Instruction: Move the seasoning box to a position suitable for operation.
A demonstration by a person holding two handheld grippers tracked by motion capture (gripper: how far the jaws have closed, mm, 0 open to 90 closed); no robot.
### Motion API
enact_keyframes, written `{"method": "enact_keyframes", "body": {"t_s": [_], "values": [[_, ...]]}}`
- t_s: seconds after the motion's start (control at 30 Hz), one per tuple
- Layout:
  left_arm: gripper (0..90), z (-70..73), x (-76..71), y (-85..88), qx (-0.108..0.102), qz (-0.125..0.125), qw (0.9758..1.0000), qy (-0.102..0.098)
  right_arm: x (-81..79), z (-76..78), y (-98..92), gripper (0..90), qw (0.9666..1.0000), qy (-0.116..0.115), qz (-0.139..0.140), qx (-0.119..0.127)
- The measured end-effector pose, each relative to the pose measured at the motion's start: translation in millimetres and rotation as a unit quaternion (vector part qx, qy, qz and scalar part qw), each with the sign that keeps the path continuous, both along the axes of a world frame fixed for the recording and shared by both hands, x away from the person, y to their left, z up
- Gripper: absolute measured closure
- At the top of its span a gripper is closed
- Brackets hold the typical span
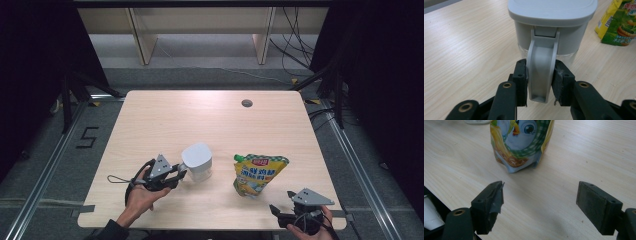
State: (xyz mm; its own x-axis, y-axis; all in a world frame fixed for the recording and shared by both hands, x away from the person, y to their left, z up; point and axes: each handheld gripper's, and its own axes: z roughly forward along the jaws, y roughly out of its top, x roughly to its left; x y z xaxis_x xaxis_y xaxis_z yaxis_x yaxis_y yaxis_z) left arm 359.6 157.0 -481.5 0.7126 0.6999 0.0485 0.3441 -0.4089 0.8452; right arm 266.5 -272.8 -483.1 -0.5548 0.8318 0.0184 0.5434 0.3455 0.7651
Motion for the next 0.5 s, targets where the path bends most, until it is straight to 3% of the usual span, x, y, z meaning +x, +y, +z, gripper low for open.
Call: {"method": "enact_keyframes", "body": {"t_s": [0.03, 0.1, 0.13, 0.2, 0.23, 0.27, 0.5], "values": [[67.1, -1.2, 1.8, 0.9, -0.003, 0.0, 1.0, 0.006, 0.3, -0.4, 0.5, 22.9, 1.0, 0.001, 0.0, 0.001], [67.1, -3.0, 2.9, -2.1, -0.011, 0.003, 0.9999, -0.001, 0.6, -0.9, 1.0, 22.9, 1.0, 0.004, 0.003, 0.004], [67.1, -3.3, 3.5, -2.5, -0.01, 0.001, 0.9999, 0.003, 0.1, -0.7, 1.6, 22.9, 0.9999, 0.011, 0.002, 0.004], [67.7, -2.8, 4.7, -2.1, -0.004, -0.002, 1.0, -0.003, -0.2, 0.0, 1.1, 22.9, 1.0, 0.002, 0.0, -0.007], [67.9, -3.9, 5.7, -2.5, -0.016, 0.002, 0.9999, 0.002, 0.1, 0.0, 1.3, 22.9, 1.0, 0.0, 0.002, -0.006], [68.2, -3.1, 6.7, 0.1, -0.008, -0.005, 1.0, 0.003, 0.2, -0.4, 1.6, 23.0, 1.0, 0.0, 0.003, -0.005], [68.6, -4.0, 1.1, 2.1, -0.029, -0.019, 0.9993, 0.014, 0.4, -1.2, 1.1, 23.2, 0.9999, 0.008, 0.004, 0.005]]}}
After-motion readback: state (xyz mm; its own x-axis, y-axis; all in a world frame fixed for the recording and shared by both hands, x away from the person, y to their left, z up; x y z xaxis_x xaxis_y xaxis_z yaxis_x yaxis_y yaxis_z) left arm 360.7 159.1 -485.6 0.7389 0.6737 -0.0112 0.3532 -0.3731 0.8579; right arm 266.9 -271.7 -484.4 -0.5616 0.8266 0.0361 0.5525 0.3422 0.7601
